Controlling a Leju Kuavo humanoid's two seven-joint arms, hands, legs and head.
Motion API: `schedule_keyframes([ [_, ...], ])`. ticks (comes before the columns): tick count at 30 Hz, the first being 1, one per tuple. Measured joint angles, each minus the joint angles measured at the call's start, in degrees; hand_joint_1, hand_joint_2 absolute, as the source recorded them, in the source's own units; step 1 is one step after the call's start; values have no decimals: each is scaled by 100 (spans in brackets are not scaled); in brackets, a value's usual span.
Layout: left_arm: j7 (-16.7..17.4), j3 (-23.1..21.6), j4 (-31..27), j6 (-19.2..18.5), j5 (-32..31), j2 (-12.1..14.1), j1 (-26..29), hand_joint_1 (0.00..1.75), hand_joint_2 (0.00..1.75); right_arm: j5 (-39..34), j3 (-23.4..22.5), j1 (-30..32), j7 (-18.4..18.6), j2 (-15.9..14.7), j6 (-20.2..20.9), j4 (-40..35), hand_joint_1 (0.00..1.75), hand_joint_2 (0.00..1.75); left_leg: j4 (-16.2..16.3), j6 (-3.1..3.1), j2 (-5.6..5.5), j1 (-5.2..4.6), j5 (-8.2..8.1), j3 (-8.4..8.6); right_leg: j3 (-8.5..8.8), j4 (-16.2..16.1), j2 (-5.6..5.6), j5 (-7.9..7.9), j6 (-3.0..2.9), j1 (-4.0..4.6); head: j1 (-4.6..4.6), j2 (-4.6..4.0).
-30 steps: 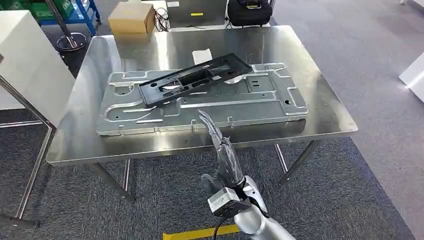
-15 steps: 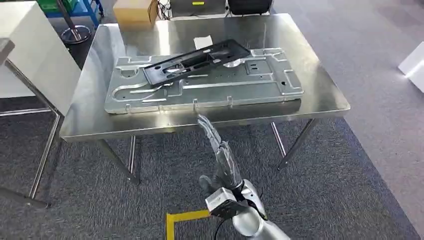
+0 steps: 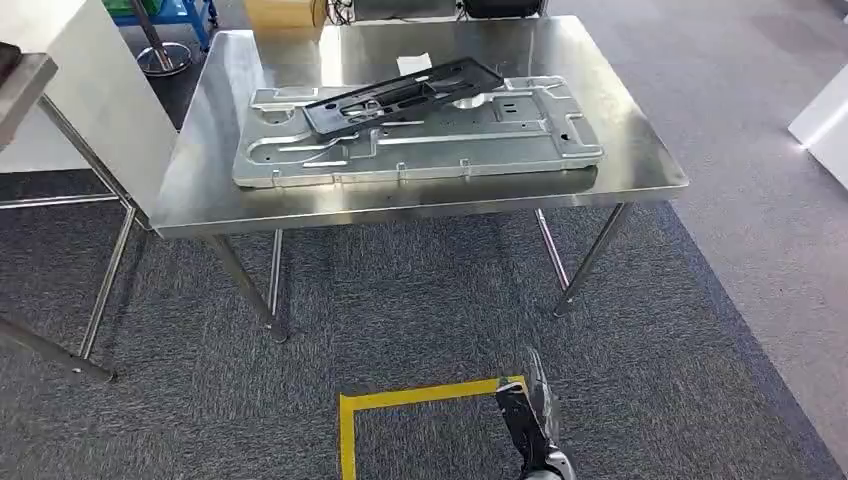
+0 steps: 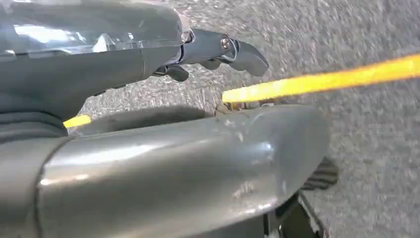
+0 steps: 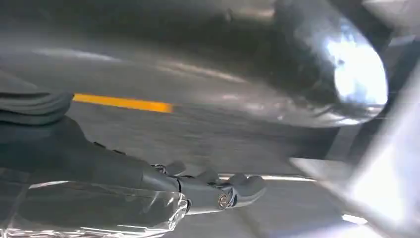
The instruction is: Take the parts from the cabinet and place them on the table.
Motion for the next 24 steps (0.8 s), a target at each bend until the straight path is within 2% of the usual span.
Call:
schedule_keyframes([
  [1, 22, 0, 0, 19, 8, 0, -5, 0, 0, -22, -108, 1, 196, -2, -17, 190, 0, 0, -3, 38, 36, 2, 46, -40, -19, 70, 44, -111, 22, -29, 2, 0],
  [2, 41, 2, 0, 33, 52, 4, -6, 0, 0, -74, -265, 31, 510, -31, -41, 448, 0, 0, -3, 91, 36, 5, 122, -133, -137, 354, 85, -528, 45, -23, 46, 0],
  [3, 35, 4, 0, 4, 57, 7, 0, 0, 0, -127, -417, 94, 820, -48, -48, 677, 0, 0, -3, 109, 31, 1, 183, -212, -256, 739, 100, -885, 66, -25, 59, 0],
  [4, 37, 9, 0, -24, 61, 9, 14, 0, 0, -173, -536, 208, 1027, -105, -48, 846, 0, 0, -1, 119, 20, -6, 236, -284, -368, 1148, 107, -1146, 83, -26, 57, 0],
  [5, 37, 13, 0, -42, 79, 18, 31, 0, 0, -242, -673, 317, 1231, -140, -37, 1031, 0, 0, 2, 118, 13, -15, 285, -352, -444, 1502, 114, -1266, 92, -24, 59, 0],
  [6, 37, 20, 0, -46, 120, 31, 50, 0, 0, -326, -793, 434, 1423, -186, -22, 1198, 0, 0, 5, 118, 12, -20, 326, -417, -451, 1712, 115, -1224, 93, -24, 61, 0],
  [7, 37, 33, 0, -50, 136, 39, 73, 0, 0, -402, -925, 551, 1624, -221, 11, 1357, 0, 0, 9, 112, 11, -29, 368, -474, -353, 1706, 115, -1053, 76, -21, 61, 0],
  [8, 37, 48, 0, -55, 166, 48, 91, 0, 0, -468, -1053, 662, 1739, -251, 15, 1466, 0, 0, 13, 97, 8, -41, 408, -514, -142, 1465, 116, -866, 45, -13, 61, 0],
  [9, 35, 59, 0, -55, 170, 55, 98, 0, 0, -479, -1150, 741, 1829, -269, 15, 1569, 0, 0, 13, 81, 4, -53, 448, -560, 195, 1011, 118, -738, -11, 6, 59, 0],
  [10, 33, 63, 0, -55, 173, 55, 97, 0, 0, -485, -1206, 773, 1892, -311, 7, 1630, 0, 0, 14, 56, 19, -57, 475, -583, 609, 436, 118, -719, -85, 51, 57, 0],
  [11, 28, 66, 0, -55, 175, 55, 94, 0, 0, -485, -1239, 769, 1938, -354, 0, 1676, 0, 0, 24, 34, 61, -62, 488, -611, 925, 4, 111, -848, -174, 90, 55, 0],
  [12, 24, 68, 0, -55, 175, 57, 84, 0, 0, -481, -1271, 768, 1966, -361, 0, 1723, 0, 0, 27, 1, 83, -66, 508, -617, 951, -130, 108, -864, -186, 95, 46, 0],
  [14, 9, 70, 0, -68, 175, 57, 63, 0, 0, -481, -1322, 777, 2060, -365, -2, 1806, 0, 0, 20, -42, 111, -54, 537, -613, 945, -183, 108, -877, -202, 124, 57, 0],
  [15, -16, 77, 0, -96, 177, 59, 64, 0, 0, -483, -1350, 778, 2177, -365, -2, 1846, 0, 0, 35, 74, 112, -85, 424, -625, 958, -219, 104, -877, -70, 88, 48, 0],
  [16, -33, 83, 0, -133, 175, 61, 68, 0, 0, -483, -1376, 792, 2296, -365, -2, 1879, 0, 0, 38, 84, 110, -70, 493, -638, 963, -217, 100, -866, -99, 104, 46, 0],
  [17, -57, 92, 0, -170, 171, 65, 72, 0, 0, -483, -1400, 806, 2433, -365, -2, 1911, 0, 0, 35, 23, 102, -63, 483, -636, 960, -206, 90, -870, -126, 116, 50, 0],
  [19, -81, 94, 0, -284, 151, 70, 84, 0, 0, -483, -1409, 812, 2567, -365, -2, 1959, 0, 0, 28, 6, 96, -57, 525, -643, 938, -182, 81, -850, -161, 122, 42, 0],
  [21, -125, 94, 0, -533, 94, 144, 89, 0, 0, -509, -1438, 821, 2570, -365, 7, 1975, 0, 0, 21, -48, 93, -50, 581, -646, 928, -167, 79, -845, -178, 128, 48, 0],
  [24, -166, 94, 0, -706, 50, 260, 101, 0, 0, -520, -1495, 832, 2489, -343, 35, 1975, 0, 0, 47, -12, 91, -56, 575, -664, 917, -153, 73, -832, -181, 115, 39, 0],
])
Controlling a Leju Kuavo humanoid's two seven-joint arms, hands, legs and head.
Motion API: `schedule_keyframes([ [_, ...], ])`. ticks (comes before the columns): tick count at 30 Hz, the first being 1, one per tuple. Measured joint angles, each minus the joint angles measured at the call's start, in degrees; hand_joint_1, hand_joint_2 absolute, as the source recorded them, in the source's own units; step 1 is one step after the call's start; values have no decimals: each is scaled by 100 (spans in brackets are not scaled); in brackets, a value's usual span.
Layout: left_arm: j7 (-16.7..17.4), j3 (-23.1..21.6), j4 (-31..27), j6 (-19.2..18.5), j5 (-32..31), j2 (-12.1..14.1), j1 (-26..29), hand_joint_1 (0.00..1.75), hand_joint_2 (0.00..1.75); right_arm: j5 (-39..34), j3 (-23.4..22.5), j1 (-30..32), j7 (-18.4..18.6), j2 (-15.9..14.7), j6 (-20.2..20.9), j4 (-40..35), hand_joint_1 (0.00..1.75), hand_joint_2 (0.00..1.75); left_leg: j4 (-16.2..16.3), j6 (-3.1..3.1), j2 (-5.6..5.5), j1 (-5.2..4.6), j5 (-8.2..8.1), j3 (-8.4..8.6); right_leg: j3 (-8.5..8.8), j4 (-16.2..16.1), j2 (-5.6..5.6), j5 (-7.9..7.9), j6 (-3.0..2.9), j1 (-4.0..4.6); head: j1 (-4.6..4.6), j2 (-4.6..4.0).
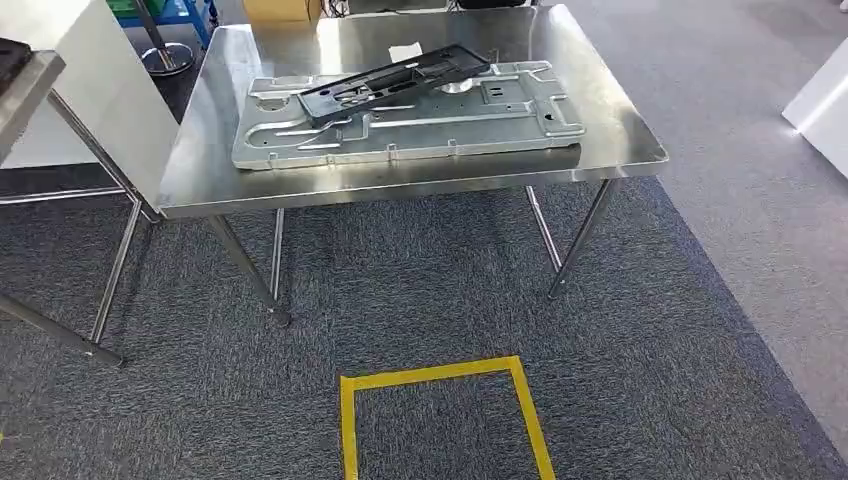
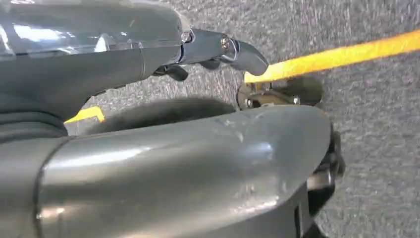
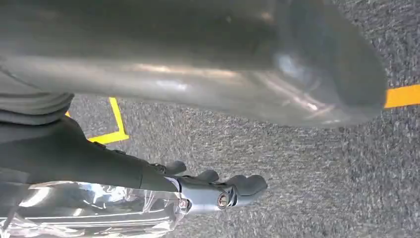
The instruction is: Take the parts from the cabinet and place them on the table.
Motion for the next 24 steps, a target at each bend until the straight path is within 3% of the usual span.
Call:
schedule_keyframes([
  [5, -9, -2, 0, -52, -17, 109, 2, 0, 0, -9, -46, -5, -50, 42, 0, 2, 0, 0, -83, 53, -18, -15, 40, 23, 20, -42, -30, 16, 28, 0, 0, 0],
  [6, -9, -2, 0, -55, -20, 103, 5, 0, 0, -9, -50, -5, -52, 35, -2, 2, 0, 0, -249, 38, -7, 95, 137, 127, 42, -1, -34, -25, 29, 4, 3, 0],
  [7, -11, -2, 0, -57, -20, 107, 0, 0, 0, -9, -59, 1, -57, 33, -4, 2, 0, 0, -322, 51, -11, 95, 167, 151, -22, 128, 15, -159, 75, 4, 17, 0],
  [8, -13, -2, 0, -57, -20, 109, -2, 0, 0, -9, -66, 2, -55, 33, 0, 4, 0, 0, -324, 57, -4, 102, 229, 138, -182, 456, 40, -413, 116, -21, 28, 0],
  [10, -15, -7, 0, -59, -24, 107, 0, 0, 0, -11, -92, 4, -63, 33, 15, 4, 0, 0, -302, 47, -5, 111, 234, 74, -588, 1346, 53, -895, 211, -122, 37, 0],
  [11, -24, -7, 0, -61, -28, 107, 0, 0, 0, -11, -98, 4, -78, 33, 15, 9, 0, 0, -272, 34, -5, 120, 240, 33, -703, 1596, 52, -958, 256, -172, 33, 0],
  [12, -44, -7, 0, -63, -28, 107, 0, 0, 0, -4, -98, 3, -85, 33, 15, 13, 0, 0, -237, 14, -9, 140, 244, -8, -673, 1548, 50, -856, 307, -222, 37, 0],
  [13, -63, -7, 0, -63, -28, 105, -1, 0, 0, 7, -98, -1, -85, 31, 15, 15, 0, 0, -195, -16, -13, 167, 240, -44, -520, 1264, 49, -655, 357, -265, 33, 0],
  [15, -101, -7, 0, -61, -33, 103, -5, 0, 0, 39, -101, -8, -70, 15, 15, 17, 0, 0, -55, -119, -27, 241, 216, -133, 16, 281, 49, -198, 484, -359, 37, 0],
  [19, -101, -7, 0, -61, -35, 103, -6, 0, 0, 41, -101, -9, -68, 15, 15, 17, 0, 0, -49, -123, -28, 241, 215, -137, 33, 250, 49, -187, 489, -363, 37, 0],
  [22, -105, -7, 0, -59, -35, 109, -9, 0, 0, 55, -100, -18, -54, 20, 15, 17, 0, 0, 13, -170, -30, 251, 205, -176, 94, 23, 51, -227, 531, -389, 55, 0],
  [23, -107, -7, -2, -50, -35, 118, -10, 0, 0, 68, -98, -27, -30, 33, 22, 22, 0, 0, 26, -218, -44, 199, 207, -182, 42, 155, 109, -248, 517, -317, 70, 0],
  [24, -116, -9, -2, -41, -35, 116, -18, 0, 0, 92, -100, -25, -26, 46, 22, 26, 0, 0, 78, -256, -55, 204, 196, -202, 17, 111, 136, -162, 408, -314, 90, 0],
])
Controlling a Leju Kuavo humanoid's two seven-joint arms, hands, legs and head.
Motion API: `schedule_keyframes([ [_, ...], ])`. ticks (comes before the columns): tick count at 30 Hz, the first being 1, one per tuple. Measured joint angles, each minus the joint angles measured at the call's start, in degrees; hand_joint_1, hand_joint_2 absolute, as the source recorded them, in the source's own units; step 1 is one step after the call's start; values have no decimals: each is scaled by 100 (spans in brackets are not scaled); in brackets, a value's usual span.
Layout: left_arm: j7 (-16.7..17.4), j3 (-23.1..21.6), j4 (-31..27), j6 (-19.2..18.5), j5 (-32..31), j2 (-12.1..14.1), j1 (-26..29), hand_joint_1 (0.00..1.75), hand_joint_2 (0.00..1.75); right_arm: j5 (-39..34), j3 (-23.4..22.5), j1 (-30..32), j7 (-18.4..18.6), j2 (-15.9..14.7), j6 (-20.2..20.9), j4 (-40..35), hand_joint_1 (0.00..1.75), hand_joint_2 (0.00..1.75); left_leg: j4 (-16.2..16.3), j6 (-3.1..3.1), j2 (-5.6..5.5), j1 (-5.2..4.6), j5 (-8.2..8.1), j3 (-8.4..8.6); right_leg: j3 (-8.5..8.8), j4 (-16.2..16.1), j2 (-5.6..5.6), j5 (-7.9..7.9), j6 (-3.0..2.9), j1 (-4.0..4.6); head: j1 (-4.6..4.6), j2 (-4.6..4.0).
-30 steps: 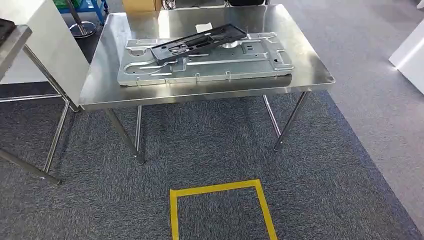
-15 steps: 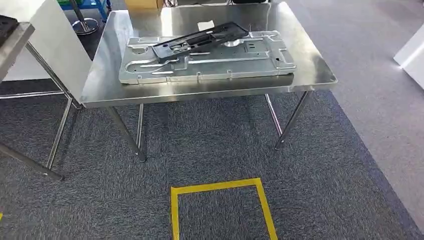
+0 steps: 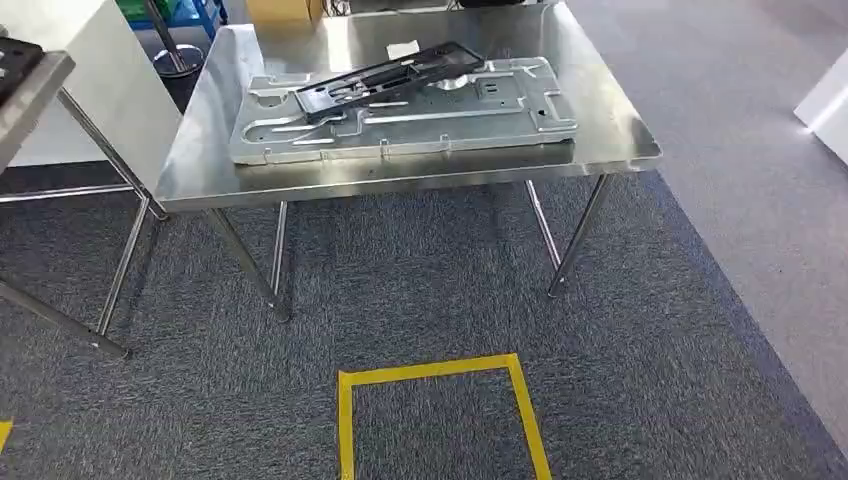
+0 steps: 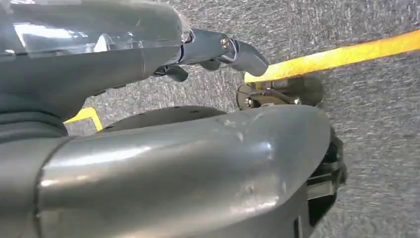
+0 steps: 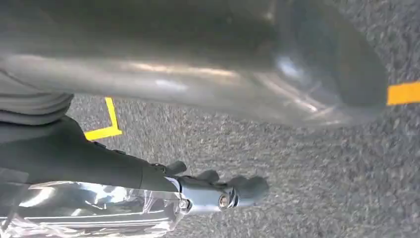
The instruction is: Take the parts from the cabinet and place them on the table.
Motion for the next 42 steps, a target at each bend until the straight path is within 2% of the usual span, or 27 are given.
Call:
schedule_keyframes([
  [1, -2, -4, 0, 0, -7, -4, 12, 0, 0, 35, 2, 0, 46, -4, -4, 7, 0, 0, -52, -96, 4, 12, 85, -4, -74, 100, -12, 29, -150, 35, -19, 0],
  [2, 7, -11, 2, 4, -22, -9, 38, 0, 0, 57, 2, -4, 63, -9, -7, 15, 0, 0, 123, -147, -1, 70, -151, -126, -216, 94, -66, 165, -343, 43, -42, 0],
  [5, 22, -31, 2, 6, -50, -9, 31, 0, 0, 85, 2, -3, 96, -13, -9, 15, 0, 0, 1340, -74, -8, 29, -1185, -476, -459, 98, -74, 341, -433, 132, -92, 0],
  [7, 15, -46, 2, 6, -85, -9, 30, 0, 0, 105, 2, 2, 107, -13, -9, 20, 0, 0, 1806, -18, -8, -30, -1445, -416, -640, 122, -84, 454, -454, 196, -92, 0],
  [9, -11, -61, 2, 6, -103, -9, 27, 0, 0, 109, 2, 2, 131, -15, -11, 20, 0, 0, 1236, 72, -7, -102, -1245, 173, -758, 148, -87, 542, -456, 230, -90, 0],
  [11, -37, -79, 2, 6, -118, -9, -14, 0, 0, 116, 2, -12, 151, -13, -11, 20, 0, 0, 100, 218, -7, -185, -976, 1021, -840, 160, -86, 649, -445, 255, -90, 0],
  [12, -44, -81, 0, 6, -122, -4, -58, 0, 0, 118, 2, -15, 157, 2, -9, 20, 0, 0, -195, 264, 15, -228, -1085, 1106, -870, 170, -101, 710, -401, 284, -81, 0],
  [14, -66, -85, 0, 6, -122, -24, -66, 0, 0, 120, 2, -10, 166, -9, -15, 22, 0, 0, -166, 267, 16, -267, -965, 1018, -886, 133, -132, 814, -331, 234, -90, 0],
  [16, -79, -85, 0, 6, -125, -28, -37, 0, 0, 124, 2, 2, 168, -11, -18, 22, 0, 0, -216, 330, 16, -261, -814, 967, -883, 53, -134, 962, -253, 237, -105, 0],
  [17, -76, -85, 0, 2, -135, -50, -31, 0, 0, 127, 2, 7, 177, -48, -22, 33, 0, 0, -257, 338, 61, -214, -688, 921, -918, 112, -107, 862, -238, 206, -109, 0],
  [19, -68, -85, 0, 0, -144, -55, -31, 0, 0, 133, 2, 12, 188, -50, -24, 35, 0, 0, -263, 418, 52, -210, -539, 734, -1084, 664, -82, 64, -196, 194, -74, 0],
  [20, -59, -85, 0, -2, -151, -74, -25, 0, 0, 133, 2, 14, 195, -50, -24, 35, 0, 0, -259, 412, 52, -212, -473, 643, -1164, 1072, -81, -268, -168, 182, -74, 0],
  [21, -48, -85, 0, 0, -155, -79, -21, 0, 0, 133, 2, 12, 201, -50, -26, 35, 0, 0, -252, 407, 56, -214, -410, 554, -1216, 1435, -80, -457, -145, 180, -83, 0],
  [22, -33, -85, 0, 0, -160, -81, -16, 0, 0, 133, 2, 13, 201, -50, -26, 35, 0, 0, -230, 394, 64, -214, -335, 455, -1215, 1729, -81, -462, -125, 179, -65, 0],
  [23, -24, -85, 0, 0, -164, -81, -14, 0, 0, 133, 2, 13, 205, -52, -24, 35, 0, 0, -204, 378, 70, -211, -267, 341, -1112, 1779, -81, -277, -113, 168, -68, 0],
  [25, -4, -85, 0, 0, -175, -85, -14, 0, 0, 133, 2, 12, 221, -61, -26, 35, 0, 0, -138, 344, 76, -208, -158, 122, -629, 1309, -82, 125, -107, 135, -68, 0],
  [26, 4, -87, 0, 0, -192, -94, -16, 0, 0, 133, 2, 6, 227, -66, -28, 35, 0, 0, -96, 321, 72, -208, -105, 36, -217, 797, -82, 145, -109, 121, -70, 0],
  [27, 9, -87, 0, 4, -199, -94, -13, 0, 0, 133, 2, -11, 229, -66, -28, 35, 0, 0, -55, 283, 66, -228, -72, -23, 249, 235, -80, -69, -117, 131, -63, 0],
  [28, 9, -92, 0, 4, -201, -99, -14, 0, 0, 133, 2, -26, 232, -66, -28, 35, 0, 0, -10, 249, 69, -238, -40, -70, 431, -196, -65, -245, -177, 167, -68, 0],
  [31, 11, -92, 0, 4, -203, -105, -5, 0, 0, 133, 2, -15, 236, -66, -31, 35, 0, 0, -28, 142, 74, -209, 139, -125, 293, -161, -72, -126, -312, 201, -61, 0],
  [32, 18, -92, 0, 6, -203, -105, 8, 0, 0, 133, 2, -4, 236, -63, -28, 55, 0, 0, 8, 107, 49, -186, 83, -164, 237, -178, -109, -53, -379, 175, -48, 0],
  [34, 18, -92, 0, 9, -205, -105, 26, 0, 0, 135, 2, -10, 236, -66, -24, 55, 0, 0, 515, 51, 14, -157, -628, -337, 88, -176, -135, 78, -463, 187, -101, 0],
  [36, 18, -94, 0, 15, -208, -105, 41, 0, 0, 135, 2, 10, 240, -74, -24, 55, 0, 0, 1399, 19, 13, -141, -1240, -517, -103, -164, -139, 224, -478, 210, -101, 0],
  [37, 18, -94, 0, 19, -208, -105, 39, 0, 0, 135, 2, 11, 240, -77, -22, 55, 0, 0, 1701, 17, 13, -141, -1309, -531, -214, -145, -139, 293, -478, 217, -100, 0],
  [39, 15, -94, 0, 24, -208, -105, 35, 0, 0, 142, 2, 10, 240, -74, -22, 57, 0, 0, 1656, 33, 12, -143, -976, -242, -434, -87, -137, 415, -464, 224, -105, 0],
  [41, -2, -94, 0, 24, -205, -103, 25, 0, 0, 166, 2, 9, 240, -72, -20, 55, 0, 0, 839, 87, 11, -150, -630, 445, -618, -22, -131, 515, -432, 225, -107, 0],
  [42, -11, -96, 0, 24, -205, -103, 8, 0, 0, 175, 2, 3, 236, -66, -20, 55, 0, 0, 284, 140, 6, -168, -754, 874, -660, -3, -133, 565, -410, 223, -105, 0],
])
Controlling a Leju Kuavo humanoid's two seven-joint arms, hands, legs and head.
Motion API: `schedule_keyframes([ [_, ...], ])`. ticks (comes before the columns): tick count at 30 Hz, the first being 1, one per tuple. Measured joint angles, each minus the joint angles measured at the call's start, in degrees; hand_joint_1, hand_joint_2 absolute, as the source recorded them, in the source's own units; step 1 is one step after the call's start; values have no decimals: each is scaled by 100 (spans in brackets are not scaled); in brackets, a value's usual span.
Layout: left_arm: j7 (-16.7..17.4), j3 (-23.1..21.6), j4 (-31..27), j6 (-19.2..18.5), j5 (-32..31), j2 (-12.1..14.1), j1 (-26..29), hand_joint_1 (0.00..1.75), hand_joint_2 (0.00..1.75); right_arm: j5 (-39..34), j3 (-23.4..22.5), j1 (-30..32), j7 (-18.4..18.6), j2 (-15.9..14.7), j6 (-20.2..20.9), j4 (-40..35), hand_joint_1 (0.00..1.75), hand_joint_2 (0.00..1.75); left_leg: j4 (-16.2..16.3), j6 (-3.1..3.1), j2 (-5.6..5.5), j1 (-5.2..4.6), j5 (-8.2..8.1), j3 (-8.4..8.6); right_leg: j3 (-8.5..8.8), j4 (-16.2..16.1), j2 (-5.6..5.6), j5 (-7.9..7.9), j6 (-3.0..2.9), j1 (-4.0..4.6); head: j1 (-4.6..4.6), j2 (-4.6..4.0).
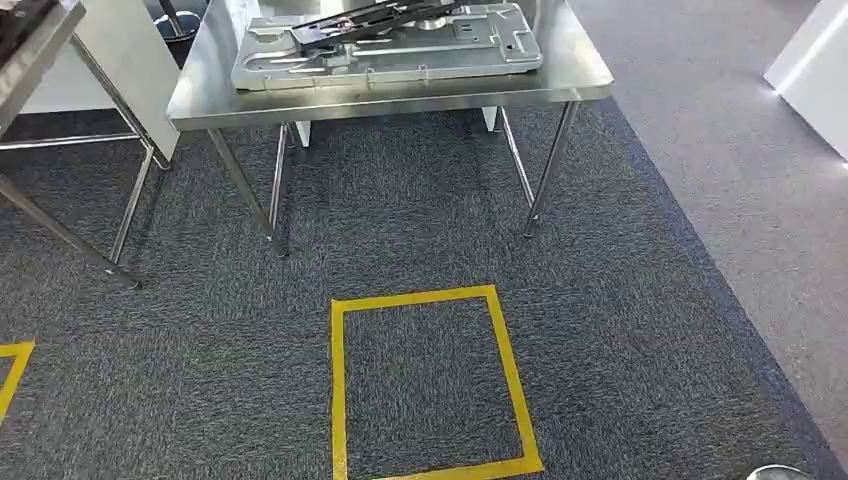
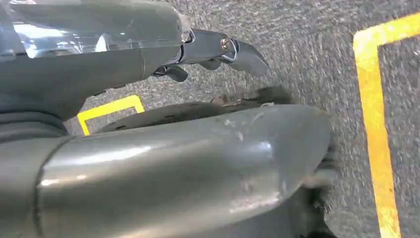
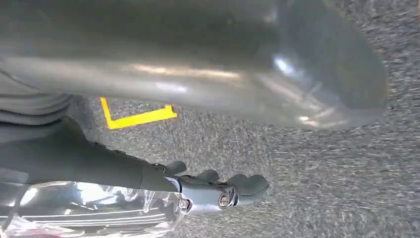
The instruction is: Take the parts from the cabinet and place them on the table.
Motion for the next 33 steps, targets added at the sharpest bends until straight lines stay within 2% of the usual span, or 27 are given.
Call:
schedule_keyframes([
  [1, -4, 0, 0, 2, 0, 0, -16, 0, 0, 7, 0, 0, -2, 9, 0, 0, 0, 0, -522, 21, 1, -25, -150, 288, -44, 22, 0, 47, 40, 20, 4, 0],
  [2, -13, -2, 0, 0, 0, -2, -19, 0, 0, 20, 0, 3, -6, 9, 9, 2, 0, 0, -625, 35, 0, -31, -211, 293, -73, 17, -17, 117, 76, 12, 15, 0],
  [4, -15, -2, 0, -2, 0, -4, -9, 0, 0, 30, 0, 4, -22, 9, 50, 0, 0, 0, -600, 116, 0, -62, -120, 205, -90, -37, -28, 252, 147, -15, 4, 0],
  [5, -15, -4, 0, -9, 0, -13, 10, 0, 0, 33, 0, 22, -26, 4, 81, 9, 0, 0, -693, 171, 18, 8, -5, 173, -131, -36, -8, 265, 189, 10, 9, 0],
  [6, -13, -2, 0, -11, 0, -17, 2, 0, 0, 33, 0, 18, -31, -9, 103, 9, 0, 0, -686, 201, 41, -9, 62, 116, -178, 61, 36, 52, 215, -14, -4, 0],
  [7, -13, -4, 0, -11, -2, -22, 3, 0, 0, 33, 0, 19, -31, -9, 136, 9, 0, 0, -684, 266, 48, -7, 120, 36, -251, 319, 49, -301, 233, -32, 40, 0],
  [9, -13, -4, 0, -20, -2, -28, 3, 0, 0, 33, 0, 29, -26, -9, 175, 9, 0, 0, -646, 290, 49, -24, 236, -139, -450, 1160, 49, -958, 276, -50, 50, 0],
  [10, -11, -4, 0, -22, -2, -28, 5, 0, 0, 31, 0, 29, -22, -9, 188, 11, 0, 0, -623, 285, 51, -28, 295, -231, -519, 1533, 49, -1072, 298, -54, 50, 0],
  [11, 0, -4, 0, -22, -2, -28, 5, 0, 0, 31, 0, 27, -17, -9, 192, 11, 0, 0, -585, 272, 54, -29, 354, -335, -488, 1702, 48, -976, 316, -59, 46, 0],
  [13, 9, -4, 0, -20, -7, -28, 4, 0, 0, 31, 0, 25, 0, -15, 190, 11, 0, 0, -505, 239, 56, -25, 444, -538, -98, 1347, 47, -564, 332, -87, 50, 0],
  [14, 11, -4, 0, -20, -11, -31, 4, 0, 0, 31, 0, 24, 9, -20, 190, 11, 0, 0, -454, 217, 53, -17, 476, -626, 254, 892, 46, -433, 328, -101, 52, 0],
  [15, 13, -7, 0, -20, -11, -33, 2, 0, 0, 39, 0, 16, 22, -20, 188, 9, 0, 0, -398, 189, 49, -17, 498, -688, 619, 410, 46, -459, 324, -109, 52, 0],
  [16, 11, -7, 0, -20, -11, -33, 0, 0, 0, 52, 0, 1, 35, -18, 188, 9, 0, 0, -340, 161, 49, -46, 509, -770, 867, -32, 55, -615, 300, -74, 68, 0],
  [17, 11, -9, 0, -20, -13, -35, -2, 0, 0, 57, 0, 4, 44, -18, 184, 9, 0, 0, -314, 116, 51, -47, 552, -795, 899, -138, 74, -677, 229, -61, 46, 0],
  [19, 15, -13, 0, -20, -17, -35, -2, 0, 0, 59, 0, 9, 53, -18, 184, 11, 0, 0, -320, 54, 53, -29, 652, -836, 818, -112, 70, -623, 150, -28, 48, 0],
  [20, 18, -15, 0, -20, -17, -35, 12, 0, 0, 59, 0, 20, 55, -18, 184, 11, 0, 0, -301, 14, 39, -39, 675, -858, 763, -153, 57, -561, 76, -67, 48, 0],
  [21, 20, -17, 0, -20, -17, -33, 9, 0, 0, 59, 0, 8, 55, -7, 184, 15, 0, 0, -219, -17, 5, -6, 503, -904, 741, -149, 15, -507, 23, -70, 66, 0],
  [22, 20, -20, 0, -20, -20, -33, 12, 0, 0, 59, 0, 0, 57, -9, 181, 15, 0, 0, 29, -43, 2, -2, 167, -999, 675, -148, 12, -457, -36, -70, 41, 0],
  [24, 24, -26, 0, -20, -20, -33, 18, 0, 0, 59, 0, 6, 66, -13, 181, 15, 0, 0, 861, -78, 2, 27, -469, -1192, 531, -137, -1, -347, -74, -46, 24, 0],
  [25, 24, -28, 0, -20, -22, -33, 19, 0, 0, 59, 0, 12, 66, -15, 181, 15, 0, 0, 1247, -86, 2, 37, -638, -1250, 438, -125, -5, -284, -75, -32, 22, 0],
  [26, 24, -31, 0, -20, -24, -33, 19, 0, 0, 59, 0, 11, 66, -18, 181, 15, 0, 0, 1406, -82, 3, 38, -617, -1219, 348, -102, -5, -232, -73, -27, 22, 0],
  [28, 24, -31, 0, -20, -33, -33, 16, 0, 0, 59, 0, 10, 66, -15, 181, 15, 0, 0, 1081, -59, 2, 35, -257, -853, 170, -43, -3, -144, -60, -23, 17, 0],
  [29, 24, -35, 0, -20, -37, -33, 9, 0, 0, 59, 0, 10, 66, -15, 184, 15, 0, 0, 639, -32, 0, 31, -60, -518, 95, -14, 3, -99, -47, -22, 20, 0],
  [30, 24, -37, 0, -20, -37, -33, -5, 0, 0, 57, 0, 4, 66, -9, 197, 15, 0, 0, 54, 22, -8, 16, -1, -87, 45, 16, 8, -50, -28, -27, 15, 0],
  [31, 24, -39, 0, -20, -37, -28, -17, 0, 0, 41, 0, 6, 66, 4, 216, 15, 0, 0, -393, 56, -8, -5, -139, 204, 6, 30, 8, -16, 12, -4, 20, 0],
  [32, 22, -42, 0, -20, -37, -28, -17, 0, 0, 28, 0, 7, 66, 4, 245, 15, 0, 0, -628, 58, -10, -16, -193, 304, -15, 31, -4, 42, 48, -11, 26, 0],
  [33, 20, -42, 0, -24, -39, -28, -16, 0, 0, -7, -2, 6, 66, 4, 284, 15, 0, 0, -599, 79, -11, -36, -167, 221, -24, 9, -11, 105, 83, -26, 33, 0],
])
